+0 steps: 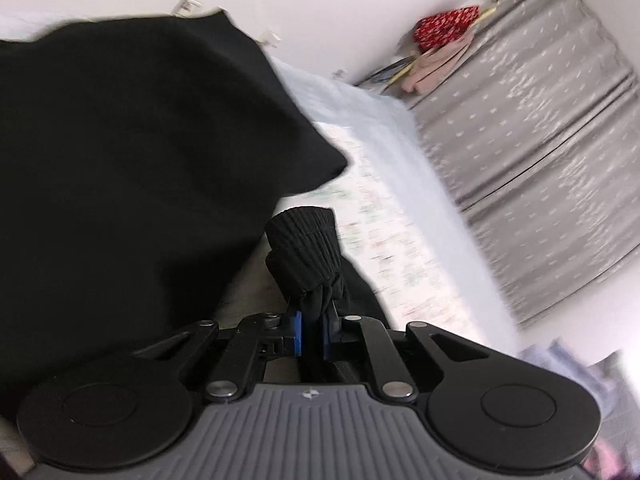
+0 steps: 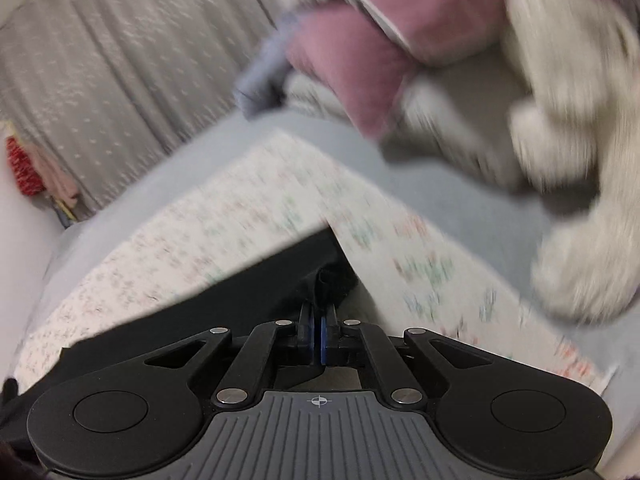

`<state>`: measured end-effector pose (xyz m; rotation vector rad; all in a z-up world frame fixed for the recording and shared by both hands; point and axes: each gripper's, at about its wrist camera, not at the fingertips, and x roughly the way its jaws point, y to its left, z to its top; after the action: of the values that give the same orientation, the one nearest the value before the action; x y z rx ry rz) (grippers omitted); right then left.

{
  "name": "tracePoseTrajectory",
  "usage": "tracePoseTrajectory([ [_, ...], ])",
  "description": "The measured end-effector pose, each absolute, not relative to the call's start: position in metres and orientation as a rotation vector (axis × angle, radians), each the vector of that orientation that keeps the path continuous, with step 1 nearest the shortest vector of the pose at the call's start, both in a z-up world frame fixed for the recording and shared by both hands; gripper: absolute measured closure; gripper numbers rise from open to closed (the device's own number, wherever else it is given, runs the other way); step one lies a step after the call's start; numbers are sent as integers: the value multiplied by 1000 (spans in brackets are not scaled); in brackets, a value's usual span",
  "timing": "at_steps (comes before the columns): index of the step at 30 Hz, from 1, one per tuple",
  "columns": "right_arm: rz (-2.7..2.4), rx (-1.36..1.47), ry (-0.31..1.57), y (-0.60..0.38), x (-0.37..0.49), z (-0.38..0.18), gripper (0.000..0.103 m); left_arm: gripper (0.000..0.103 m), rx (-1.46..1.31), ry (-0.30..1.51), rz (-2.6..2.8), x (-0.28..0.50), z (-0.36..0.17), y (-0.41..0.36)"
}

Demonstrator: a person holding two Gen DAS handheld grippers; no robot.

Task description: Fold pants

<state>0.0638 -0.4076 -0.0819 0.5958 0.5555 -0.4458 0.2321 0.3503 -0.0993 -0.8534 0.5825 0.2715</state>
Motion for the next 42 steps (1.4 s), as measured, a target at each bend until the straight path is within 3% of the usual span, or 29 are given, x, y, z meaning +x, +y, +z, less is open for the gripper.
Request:
tracePoseTrajectory([
  [6, -458, 586, 784, -412, 68, -140, 102, 103, -815, 659, 281, 215, -126, 355],
  [9, -463, 615, 789, -418, 71, -156, 100, 101, -771, 682, 286, 219, -118, 353],
  [12, -492, 568, 805, -417, 72, -149, 86, 73, -739, 659, 338, 214, -101, 359],
  [14, -568, 456, 802, -415, 73, -137, 63, 69, -692, 629, 410, 212, -87, 359],
  [16, -635, 357, 753, -414, 75, -121, 50, 69, -632, 582, 497, 208, -69, 356],
  [19, -573, 299, 681, -403, 100, -98, 49, 68, -560, 527, 451, 217, -42, 334],
  [21, -428, 238, 667, -377, 137, -85, 49, 55, -503, 560, 323, 243, -32, 303],
  [23, -259, 162, 666, -341, 182, -77, 49, 49, -501, 611, 198, 275, -34, 269],
  [29, 196, -25, 721, -220, 306, -86, 51, 50, -681, 744, 33, 345, -79, 213],
  [33, 369, -53, 738, -156, 374, -93, 54, 50, -618, 790, 35, 359, -116, 200],
  [42, 593, 69, 812, -59, 500, -116, 54, 50, -628, 813, 37, 362, -123, 212],
])
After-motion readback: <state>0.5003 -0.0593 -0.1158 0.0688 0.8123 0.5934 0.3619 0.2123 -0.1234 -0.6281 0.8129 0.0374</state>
